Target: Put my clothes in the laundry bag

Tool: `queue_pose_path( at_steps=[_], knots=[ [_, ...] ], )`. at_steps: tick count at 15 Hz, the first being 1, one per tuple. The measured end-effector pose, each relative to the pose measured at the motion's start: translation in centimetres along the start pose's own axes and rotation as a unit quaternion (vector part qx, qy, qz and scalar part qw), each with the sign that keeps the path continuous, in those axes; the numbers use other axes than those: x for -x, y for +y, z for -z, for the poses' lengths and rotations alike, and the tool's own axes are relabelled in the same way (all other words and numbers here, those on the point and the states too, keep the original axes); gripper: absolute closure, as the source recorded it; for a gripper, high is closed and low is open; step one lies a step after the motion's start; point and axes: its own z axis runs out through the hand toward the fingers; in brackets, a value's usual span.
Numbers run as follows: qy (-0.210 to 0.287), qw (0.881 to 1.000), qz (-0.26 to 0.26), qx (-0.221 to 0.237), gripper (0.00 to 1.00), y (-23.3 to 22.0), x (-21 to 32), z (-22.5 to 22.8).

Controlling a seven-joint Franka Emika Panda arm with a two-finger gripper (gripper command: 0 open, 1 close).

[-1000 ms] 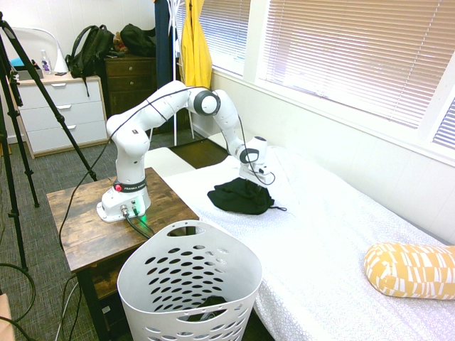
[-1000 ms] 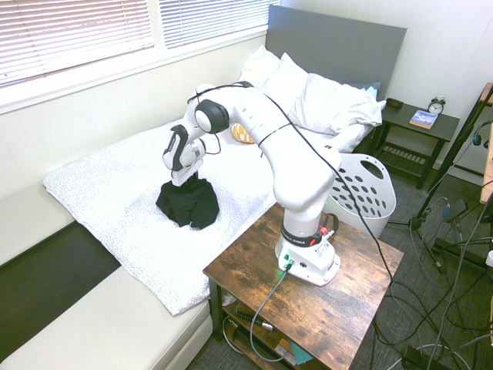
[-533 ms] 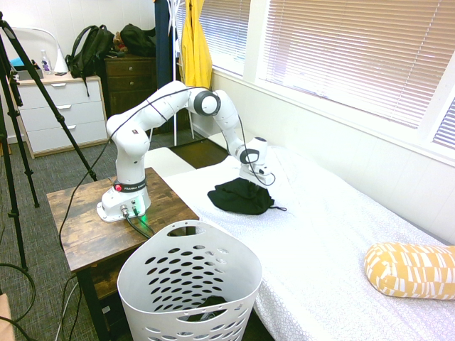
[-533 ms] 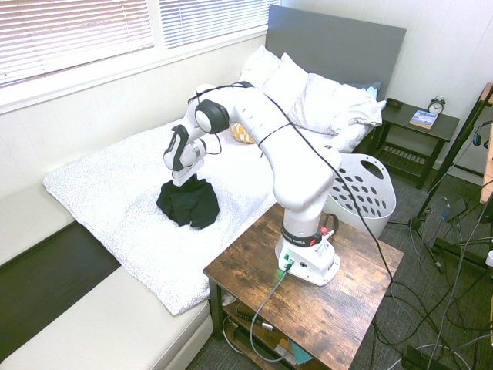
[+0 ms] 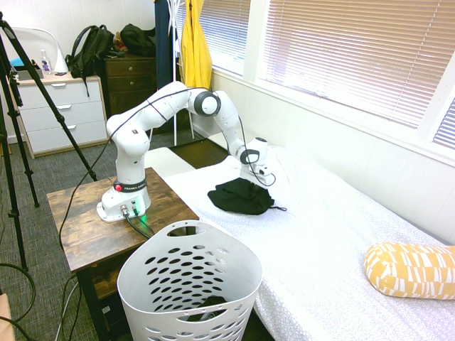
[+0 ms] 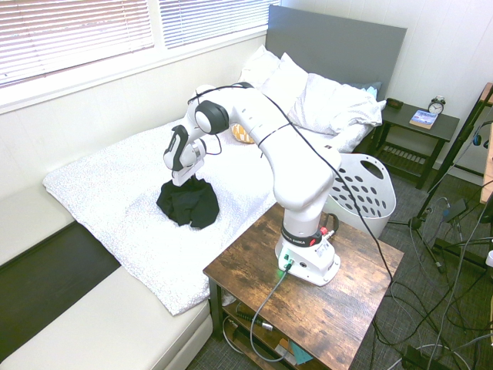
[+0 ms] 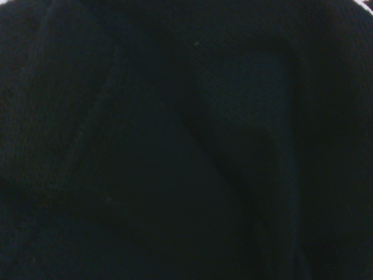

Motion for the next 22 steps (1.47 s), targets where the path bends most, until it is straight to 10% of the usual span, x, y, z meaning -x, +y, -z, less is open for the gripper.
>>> queue_pose_path(
  at_steps=[22],
  knots=[
    [0.023, 0.993, -0.089, -0.073, 1.0, -0.1, 2.2, 36.2]
  ],
)
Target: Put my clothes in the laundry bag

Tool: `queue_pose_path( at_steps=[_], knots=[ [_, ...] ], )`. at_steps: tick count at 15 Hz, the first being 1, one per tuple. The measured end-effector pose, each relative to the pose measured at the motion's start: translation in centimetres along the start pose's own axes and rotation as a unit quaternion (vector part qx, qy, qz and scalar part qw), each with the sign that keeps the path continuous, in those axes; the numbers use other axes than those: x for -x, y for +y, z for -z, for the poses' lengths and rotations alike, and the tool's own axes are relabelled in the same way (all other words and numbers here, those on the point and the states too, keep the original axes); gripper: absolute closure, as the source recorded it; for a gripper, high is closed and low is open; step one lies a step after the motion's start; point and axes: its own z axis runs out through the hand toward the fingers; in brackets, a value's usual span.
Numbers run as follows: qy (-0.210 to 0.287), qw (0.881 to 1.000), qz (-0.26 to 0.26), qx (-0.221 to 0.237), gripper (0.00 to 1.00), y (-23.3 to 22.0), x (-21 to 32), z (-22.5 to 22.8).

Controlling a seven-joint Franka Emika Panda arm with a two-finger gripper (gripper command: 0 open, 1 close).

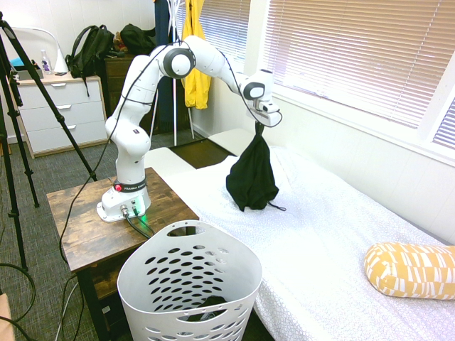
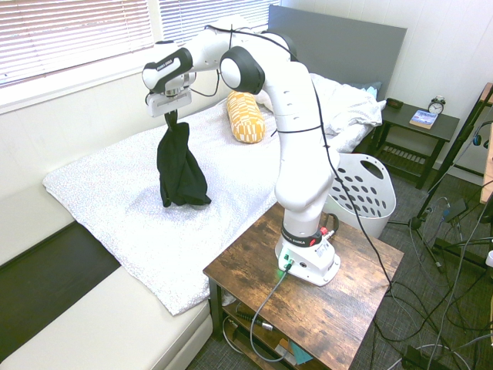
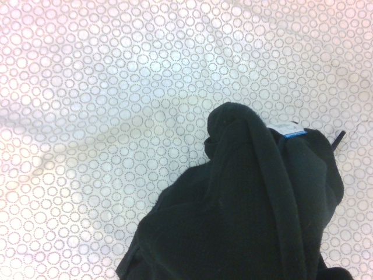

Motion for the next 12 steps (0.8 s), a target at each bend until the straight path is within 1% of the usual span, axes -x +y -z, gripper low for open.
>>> queue_pose_path(
  at_steps=[3, 6, 12],
  knots=[
    [0.009, 1.0, -0.01, -0.01, 1.0, 1.2, -0.3, 4.5],
    [0.019, 0.999, -0.032, -0.005, 1.0, 3.3, -0.8, 8.1],
    [0.039, 0.995, -0.091, -0.006, 1.0, 10.5, -1.1, 15.4]
  ],
)
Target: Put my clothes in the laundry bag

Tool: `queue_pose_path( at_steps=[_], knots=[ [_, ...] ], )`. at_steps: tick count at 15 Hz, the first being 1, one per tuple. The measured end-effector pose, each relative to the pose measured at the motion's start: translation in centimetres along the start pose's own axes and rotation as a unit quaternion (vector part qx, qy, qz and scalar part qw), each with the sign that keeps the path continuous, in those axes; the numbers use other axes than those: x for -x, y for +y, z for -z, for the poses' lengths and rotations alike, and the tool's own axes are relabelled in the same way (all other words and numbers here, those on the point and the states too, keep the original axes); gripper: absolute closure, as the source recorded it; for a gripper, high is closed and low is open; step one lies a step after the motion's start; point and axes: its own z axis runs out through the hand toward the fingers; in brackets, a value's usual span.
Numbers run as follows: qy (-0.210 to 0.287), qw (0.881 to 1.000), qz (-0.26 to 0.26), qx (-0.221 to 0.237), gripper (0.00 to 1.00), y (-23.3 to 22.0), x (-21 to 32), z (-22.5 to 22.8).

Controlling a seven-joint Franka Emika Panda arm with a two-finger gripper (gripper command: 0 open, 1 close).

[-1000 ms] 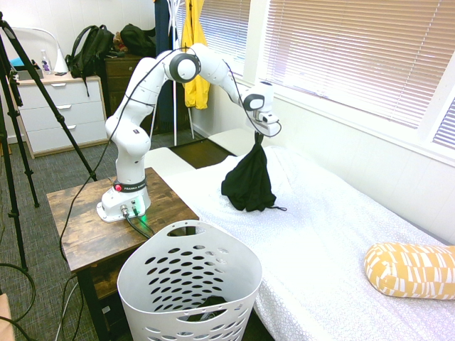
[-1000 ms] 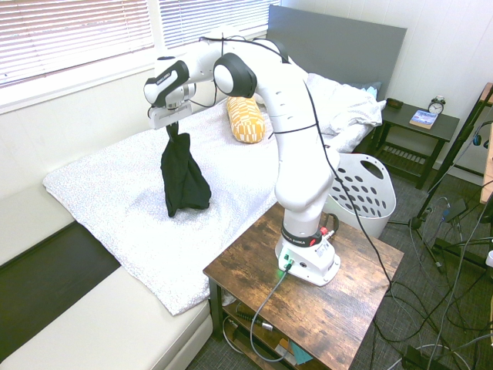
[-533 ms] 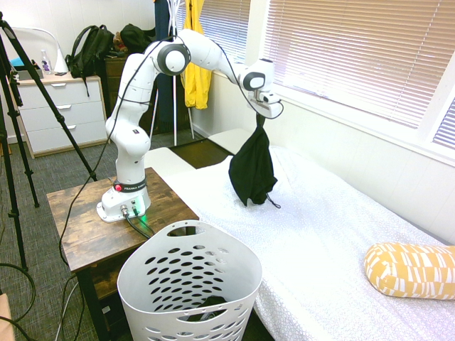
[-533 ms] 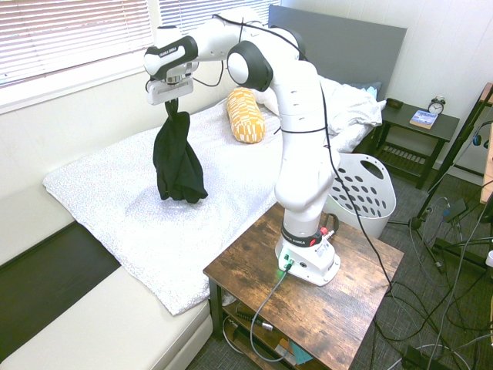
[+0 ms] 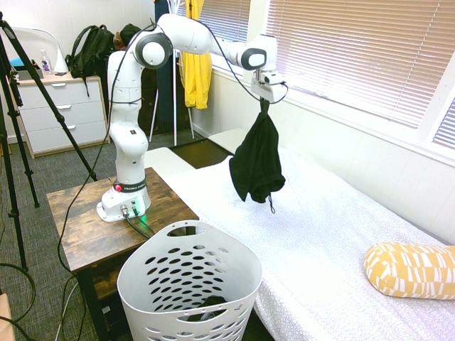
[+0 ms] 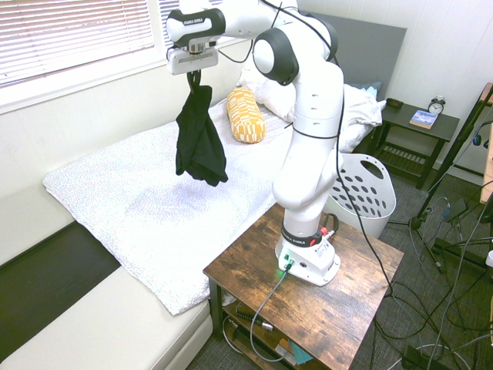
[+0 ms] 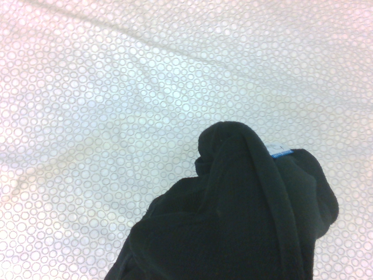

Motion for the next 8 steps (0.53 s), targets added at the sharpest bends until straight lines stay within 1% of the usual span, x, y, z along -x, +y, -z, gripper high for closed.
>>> queue_pose_path(
  at_steps=[3, 8],
  knots=[
    [0.011, 0.999, -0.04, -0.01, 1.0, 5.4, -1.3, 3.5],
    [0.024, 0.994, -0.104, -0.014, 1.0, 15.1, -2.0, 6.2]
  ],
)
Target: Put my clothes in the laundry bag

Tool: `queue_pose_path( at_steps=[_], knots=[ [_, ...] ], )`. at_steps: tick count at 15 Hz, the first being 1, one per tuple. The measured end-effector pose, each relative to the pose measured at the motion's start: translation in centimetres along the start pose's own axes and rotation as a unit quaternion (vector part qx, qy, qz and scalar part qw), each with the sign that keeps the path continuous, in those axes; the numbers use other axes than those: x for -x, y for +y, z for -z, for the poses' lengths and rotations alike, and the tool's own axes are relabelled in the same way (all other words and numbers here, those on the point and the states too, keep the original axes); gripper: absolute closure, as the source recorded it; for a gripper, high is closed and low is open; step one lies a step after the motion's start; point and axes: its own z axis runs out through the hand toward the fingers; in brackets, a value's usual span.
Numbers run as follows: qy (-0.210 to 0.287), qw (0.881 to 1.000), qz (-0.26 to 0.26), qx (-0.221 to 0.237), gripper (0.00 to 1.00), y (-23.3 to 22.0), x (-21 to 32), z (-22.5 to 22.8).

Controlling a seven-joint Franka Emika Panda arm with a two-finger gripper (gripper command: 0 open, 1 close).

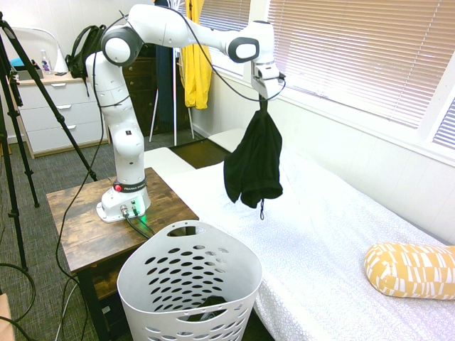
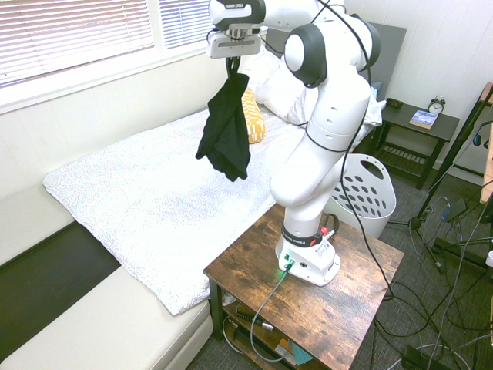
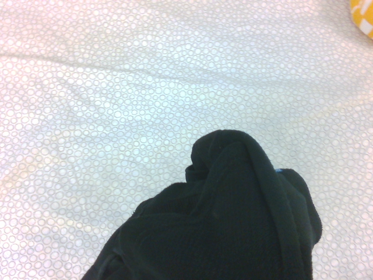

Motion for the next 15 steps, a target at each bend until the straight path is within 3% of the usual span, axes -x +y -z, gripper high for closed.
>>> queue_pose_path(
  at_steps=[11, 15],
  knots=[
    [0.044, 0.994, -0.102, -0.017, 1.0, 16.3, -3.0, 9.6],
    [0.041, 0.989, -0.139, 0.003, 1.0, 21.7, -3.9, 8.9]
  ],
)
